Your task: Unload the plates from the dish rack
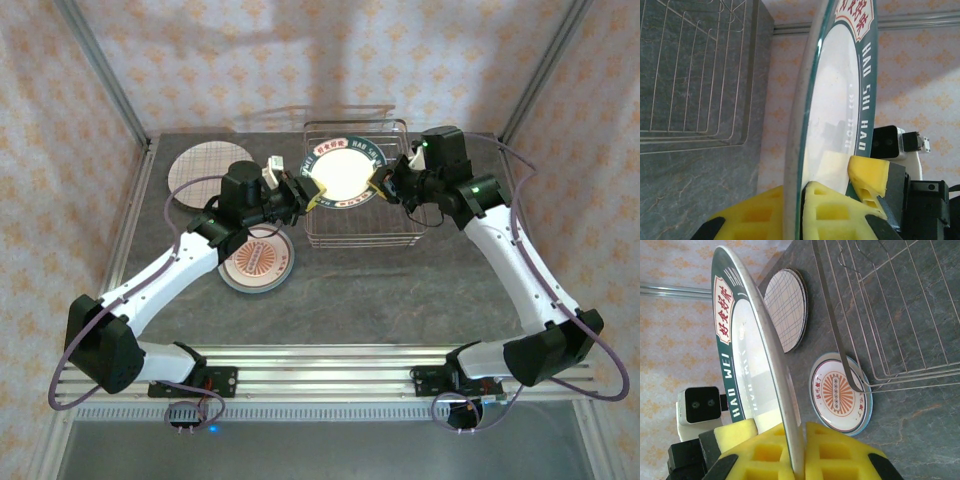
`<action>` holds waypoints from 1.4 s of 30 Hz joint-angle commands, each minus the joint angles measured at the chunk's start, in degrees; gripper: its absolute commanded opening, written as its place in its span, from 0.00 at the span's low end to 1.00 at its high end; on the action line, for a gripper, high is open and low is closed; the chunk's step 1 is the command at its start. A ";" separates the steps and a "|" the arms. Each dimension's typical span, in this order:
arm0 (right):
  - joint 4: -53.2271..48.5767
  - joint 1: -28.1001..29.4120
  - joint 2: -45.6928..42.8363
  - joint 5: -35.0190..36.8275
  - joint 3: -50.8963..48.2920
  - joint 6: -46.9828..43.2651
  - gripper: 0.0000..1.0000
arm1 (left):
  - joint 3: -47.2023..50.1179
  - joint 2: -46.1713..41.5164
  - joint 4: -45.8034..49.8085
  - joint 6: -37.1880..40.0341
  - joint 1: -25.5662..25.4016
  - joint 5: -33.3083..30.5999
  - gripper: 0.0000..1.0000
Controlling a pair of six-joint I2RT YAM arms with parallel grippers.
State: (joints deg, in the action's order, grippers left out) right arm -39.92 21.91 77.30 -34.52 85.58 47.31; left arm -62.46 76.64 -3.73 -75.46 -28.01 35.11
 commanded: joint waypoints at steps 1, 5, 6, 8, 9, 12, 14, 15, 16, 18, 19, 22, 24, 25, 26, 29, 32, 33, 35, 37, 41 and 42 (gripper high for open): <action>1.56 -0.11 -0.46 -1.25 0.47 -0.26 0.00 | 0.81 -0.26 -1.62 2.67 -0.47 0.72 0.00; -0.85 -0.11 0.14 -0.46 1.89 -2.72 0.12 | 1.63 -1.34 -2.68 1.47 -0.38 0.28 0.00; -1.61 -0.04 0.22 0.01 2.29 -3.48 0.16 | 1.72 -1.77 -2.40 1.46 -0.38 0.07 0.00; -2.93 -0.10 0.39 0.66 3.07 -5.01 0.25 | 1.96 -2.56 -1.78 1.38 -0.23 -0.43 0.00; -3.50 -0.09 0.48 0.92 3.43 -5.77 0.29 | 2.07 -3.03 -1.49 1.30 -0.17 -0.69 0.00; -5.40 -0.10 0.60 2.01 4.56 -8.01 0.41 | 3.30 -4.41 -1.60 0.55 0.33 -1.44 0.00; -6.11 -0.11 0.54 2.76 5.03 -9.50 0.47 | 4.06 -5.39 -1.59 0.23 0.89 -1.69 0.00; -6.47 -0.11 0.40 3.24 5.17 -10.30 0.49 | 4.35 -5.97 -1.32 0.14 1.21 -1.72 0.00; -6.91 -0.10 0.31 3.70 5.38 -11.09 0.51 | 4.66 -6.57 -0.99 0.14 1.67 -1.77 0.00; -7.58 -0.10 0.14 4.43 5.56 -12.61 0.52 | 4.99 -7.68 -0.21 0.14 2.63 -1.71 0.00; -7.73 -0.11 0.02 4.70 5.65 -13.60 0.52 | 5.24 -8.31 0.41 0.14 3.18 -1.64 0.00; -6.96 -0.04 -1.18 5.37 5.06 -16.46 0.53 | 6.41 -10.72 2.36 0.30 4.92 -1.63 0.00; -4.78 0.17 -2.52 5.68 3.76 -18.55 0.53 | 7.84 -12.69 3.50 0.23 6.19 -1.96 0.00; -3.11 0.32 -3.56 5.99 2.79 -19.50 0.54 | 8.63 -13.80 3.91 0.14 6.88 -2.17 0.00; -1.65 0.63 -4.45 6.36 1.87 -20.60 0.54 | 9.40 -14.67 4.34 0.05 7.50 -2.23 0.00; 2.50 1.83 -6.98 7.41 -0.90 -24.26 0.54 | 11.81 -17.52 5.09 -0.43 9.38 -2.73 0.00; 5.64 3.41 -9.05 8.40 -3.20 -28.10 0.55 | 13.63 -20.19 7.23 -0.31 10.75 -3.60 0.00; 6.92 4.02 -9.09 8.62 -4.28 -29.51 0.55 | 14.26 -21.14 8.24 -0.14 11.10 -4.03 0.00; 10.08 5.25 -12.00 8.73 -6.61 -32.31 0.56 | 15.31 -23.16 10.64 0.46 11.48 -5.23 0.00; 14.55 6.56 -14.64 8.94 -10.23 -35.66 0.60 | 16.67 -25.60 13.33 1.09 11.83 -6.58 0.00; 20.88 8.00 -18.89 8.88 -16.37 -40.66 0.68 | 19.51 -30.12 18.14 3.20 11.93 -9.67 0.00; 21.09 8.27 -19.26 8.76 -17.01 -41.90 0.70 | 20.38 -31.15 19.00 3.47 11.93 -10.23 0.00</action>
State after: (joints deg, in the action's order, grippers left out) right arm -26.04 29.56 60.16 -26.92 70.02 11.55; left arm -43.24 48.29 12.23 -74.50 -16.71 28.08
